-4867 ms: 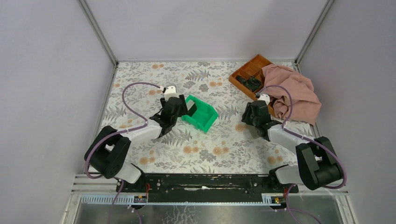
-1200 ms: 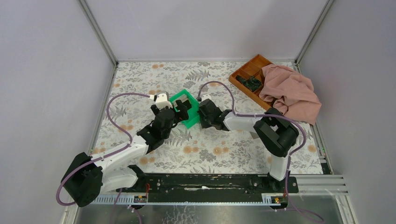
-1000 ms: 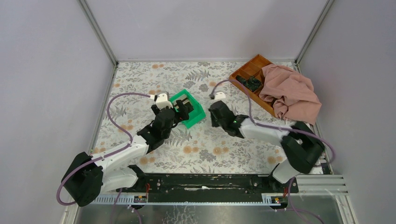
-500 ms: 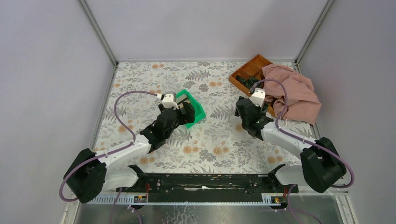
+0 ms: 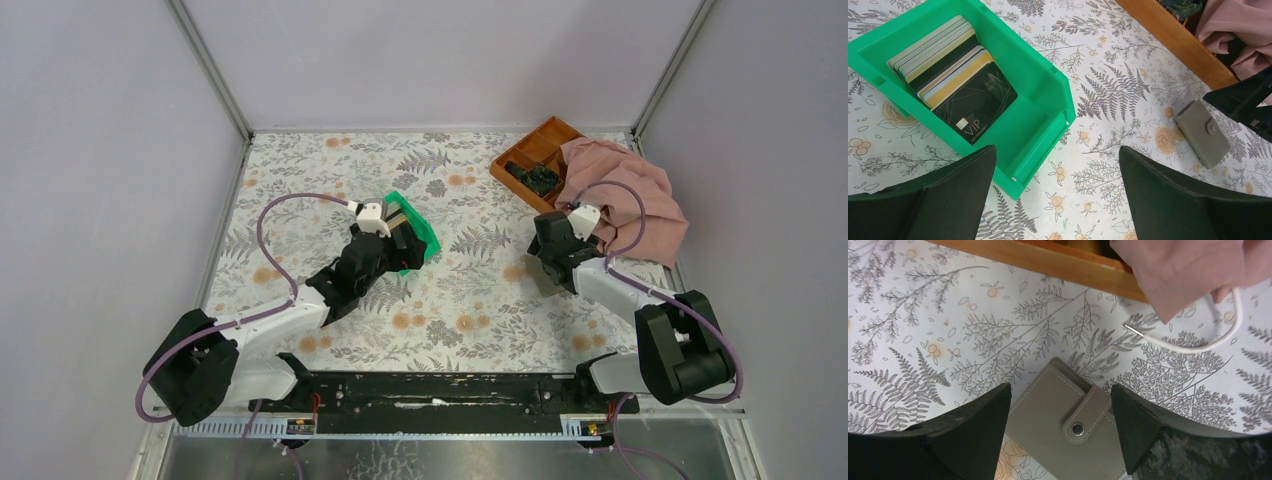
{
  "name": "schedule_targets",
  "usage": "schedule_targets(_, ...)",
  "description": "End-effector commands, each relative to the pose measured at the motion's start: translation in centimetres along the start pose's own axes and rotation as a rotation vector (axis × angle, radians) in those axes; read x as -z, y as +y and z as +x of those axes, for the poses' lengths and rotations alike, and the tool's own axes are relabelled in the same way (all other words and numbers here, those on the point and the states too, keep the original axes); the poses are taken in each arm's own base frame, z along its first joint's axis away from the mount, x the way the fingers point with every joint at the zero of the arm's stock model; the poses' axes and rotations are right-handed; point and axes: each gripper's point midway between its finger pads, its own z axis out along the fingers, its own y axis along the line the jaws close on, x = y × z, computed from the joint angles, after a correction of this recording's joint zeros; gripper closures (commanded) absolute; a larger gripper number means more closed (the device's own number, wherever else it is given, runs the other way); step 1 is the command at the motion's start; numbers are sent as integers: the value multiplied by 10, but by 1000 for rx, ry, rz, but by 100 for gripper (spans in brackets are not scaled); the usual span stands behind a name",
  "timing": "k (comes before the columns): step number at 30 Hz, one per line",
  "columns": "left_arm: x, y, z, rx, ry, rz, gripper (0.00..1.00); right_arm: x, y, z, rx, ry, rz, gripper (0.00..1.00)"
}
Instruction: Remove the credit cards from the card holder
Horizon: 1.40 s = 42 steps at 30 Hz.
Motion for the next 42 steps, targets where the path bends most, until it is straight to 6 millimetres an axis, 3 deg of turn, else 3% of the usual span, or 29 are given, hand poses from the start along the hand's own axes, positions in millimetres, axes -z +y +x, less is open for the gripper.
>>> schedule_targets(1,0,-15,-16,1,-56,57,0,-3,5,19,-135,116,-79,20)
schedule_targets(8,1,-17,-16,3,-54,67,0,-6,1,38,-187,207,-117,23)
schedule_targets(17,4,-27,-15,33,-34,113,0,14,27,72,-155,322,-306,20)
schedule_targets(28,-2,-49,3,51,31,185,0,46,74,95,-153,333,-387,31)
schedule_targets(32,-4,-55,11,51,48,207,2,53,82,90,-129,299,-388,31)
schedule_targets(35,-8,-65,23,52,83,239,7,58,75,70,-73,216,-336,28)
schedule_targets(40,-11,-94,43,45,143,327,28,67,62,36,-24,99,-294,25)
schedule_targets(42,-11,-107,49,34,163,364,42,66,61,29,11,77,-283,25)
